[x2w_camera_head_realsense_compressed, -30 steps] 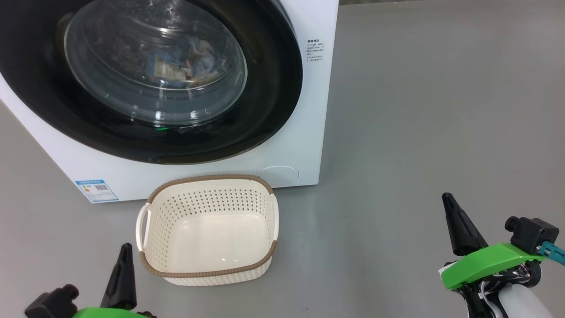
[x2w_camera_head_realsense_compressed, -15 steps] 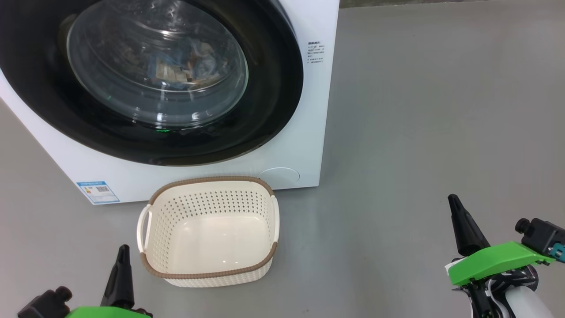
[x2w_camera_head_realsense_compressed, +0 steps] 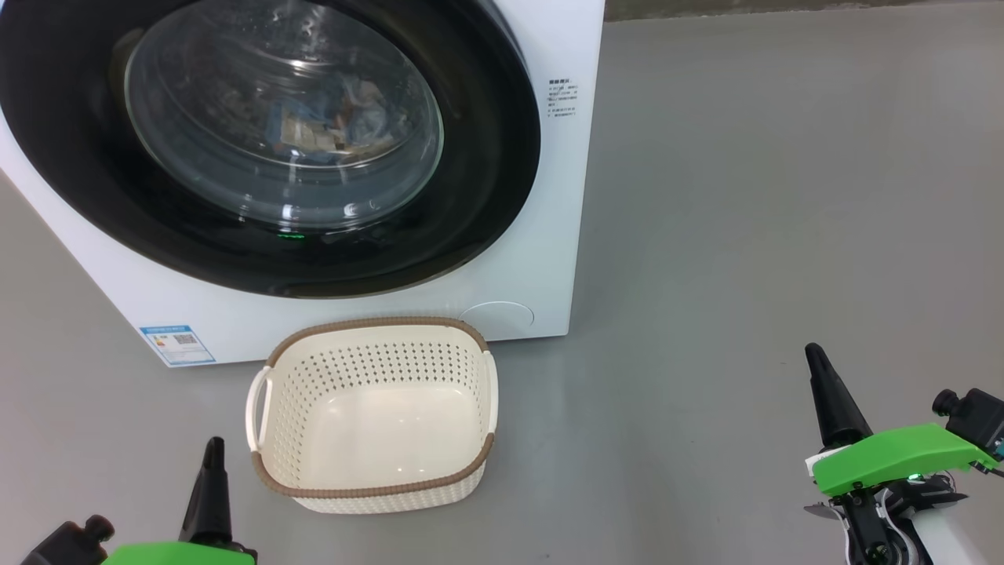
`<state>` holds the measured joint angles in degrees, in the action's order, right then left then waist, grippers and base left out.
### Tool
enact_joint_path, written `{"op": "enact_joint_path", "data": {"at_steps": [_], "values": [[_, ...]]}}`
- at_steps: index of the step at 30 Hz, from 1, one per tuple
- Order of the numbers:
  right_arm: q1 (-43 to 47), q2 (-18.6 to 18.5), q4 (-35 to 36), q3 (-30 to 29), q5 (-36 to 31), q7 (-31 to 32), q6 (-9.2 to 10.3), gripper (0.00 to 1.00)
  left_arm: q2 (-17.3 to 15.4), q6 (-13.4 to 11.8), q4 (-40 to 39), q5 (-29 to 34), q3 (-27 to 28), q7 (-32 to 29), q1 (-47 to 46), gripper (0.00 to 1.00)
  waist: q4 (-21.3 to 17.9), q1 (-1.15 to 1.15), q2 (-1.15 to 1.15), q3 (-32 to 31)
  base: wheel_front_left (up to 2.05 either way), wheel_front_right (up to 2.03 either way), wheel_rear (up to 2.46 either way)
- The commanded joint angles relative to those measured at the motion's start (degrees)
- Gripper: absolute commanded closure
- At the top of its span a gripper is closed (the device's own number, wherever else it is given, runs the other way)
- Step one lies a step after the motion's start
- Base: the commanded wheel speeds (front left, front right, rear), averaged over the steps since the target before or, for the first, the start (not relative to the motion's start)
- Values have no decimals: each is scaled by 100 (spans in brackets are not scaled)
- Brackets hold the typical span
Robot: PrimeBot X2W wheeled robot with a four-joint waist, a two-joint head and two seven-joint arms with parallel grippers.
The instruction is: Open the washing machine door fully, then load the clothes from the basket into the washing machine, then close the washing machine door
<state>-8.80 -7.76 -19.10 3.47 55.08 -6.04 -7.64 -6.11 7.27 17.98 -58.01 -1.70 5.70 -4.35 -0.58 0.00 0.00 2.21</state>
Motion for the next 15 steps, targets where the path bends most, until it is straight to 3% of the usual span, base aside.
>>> {"op": "enact_joint_path", "data": {"at_steps": [1,15], "values": [[-30,-47,177,-22,179,41,7,100,-41,10,-191,-109,136,-42,-146,100,1,0,0,-3,0,0,0],[30,54,244,-210,896,277,8,100,31,12,-232,-774,274,-278,-154,100,12,0,0,-44,0,0,0]]}}
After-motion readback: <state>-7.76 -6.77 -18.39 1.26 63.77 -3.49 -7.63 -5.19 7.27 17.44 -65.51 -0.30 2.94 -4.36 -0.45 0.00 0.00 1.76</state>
